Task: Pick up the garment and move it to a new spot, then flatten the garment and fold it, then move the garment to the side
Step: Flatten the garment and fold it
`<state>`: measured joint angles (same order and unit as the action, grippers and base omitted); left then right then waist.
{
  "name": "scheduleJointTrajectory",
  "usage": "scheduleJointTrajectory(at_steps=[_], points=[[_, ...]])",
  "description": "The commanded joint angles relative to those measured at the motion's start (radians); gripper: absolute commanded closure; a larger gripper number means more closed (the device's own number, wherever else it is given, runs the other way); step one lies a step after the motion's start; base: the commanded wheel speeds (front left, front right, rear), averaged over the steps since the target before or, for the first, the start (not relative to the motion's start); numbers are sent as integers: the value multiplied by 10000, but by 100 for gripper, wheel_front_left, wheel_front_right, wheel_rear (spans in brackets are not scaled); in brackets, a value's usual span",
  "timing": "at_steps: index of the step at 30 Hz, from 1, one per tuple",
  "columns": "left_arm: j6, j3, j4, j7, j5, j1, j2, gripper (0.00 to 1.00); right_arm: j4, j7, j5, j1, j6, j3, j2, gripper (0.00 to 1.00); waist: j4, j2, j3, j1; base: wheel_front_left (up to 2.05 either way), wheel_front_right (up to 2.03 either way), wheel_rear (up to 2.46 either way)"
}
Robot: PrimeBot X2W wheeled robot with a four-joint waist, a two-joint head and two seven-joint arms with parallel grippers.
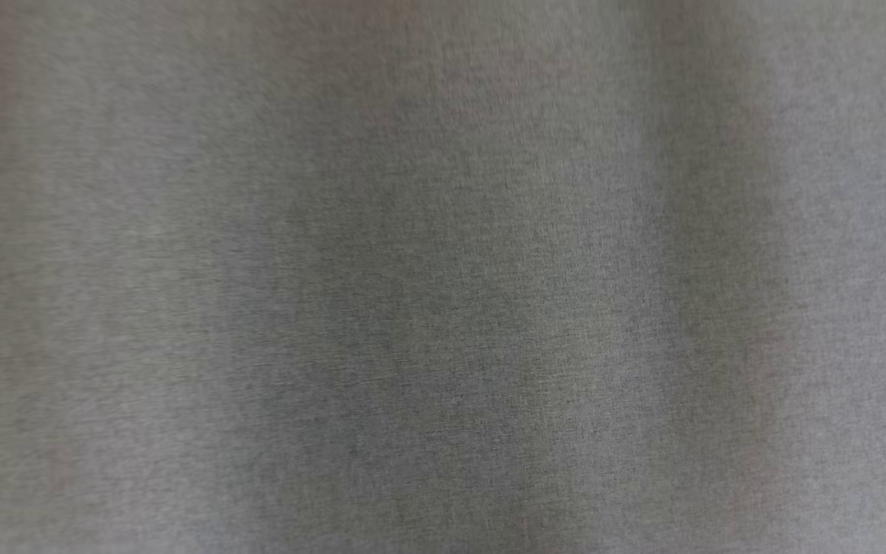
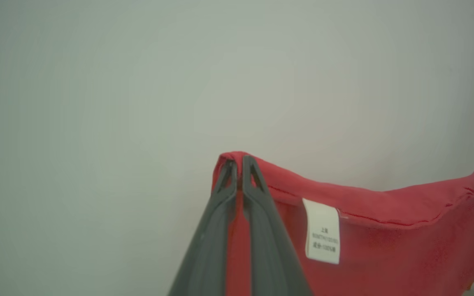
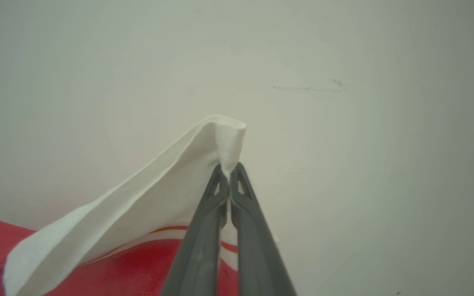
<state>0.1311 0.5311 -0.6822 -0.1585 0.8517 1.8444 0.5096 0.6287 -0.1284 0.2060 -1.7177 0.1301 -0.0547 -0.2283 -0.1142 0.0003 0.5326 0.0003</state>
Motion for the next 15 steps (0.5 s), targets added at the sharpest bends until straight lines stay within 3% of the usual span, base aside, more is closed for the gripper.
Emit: scheduleJointTrajectory(at_steps=[1, 7, 15], points=[[-14, 27, -66, 68, -53, 222, 61, 100, 81, 69, -45, -243, 8, 42, -13, 100, -368, -3, 620, -3, 0, 0, 0], [-14, 472, -1071, 356, 508, 1174, 55, 100, 1186, 390, -339, -1526, 8, 175, -185, 100, -437, -3, 1089, -3, 0, 0, 0], [-14, 1331, -1498, 809, 1142, 1493, 28, 100, 2173, 970, -195, -2110, 7, -355, -191, 100, -369, -3, 1271, -3, 0, 0, 0]])
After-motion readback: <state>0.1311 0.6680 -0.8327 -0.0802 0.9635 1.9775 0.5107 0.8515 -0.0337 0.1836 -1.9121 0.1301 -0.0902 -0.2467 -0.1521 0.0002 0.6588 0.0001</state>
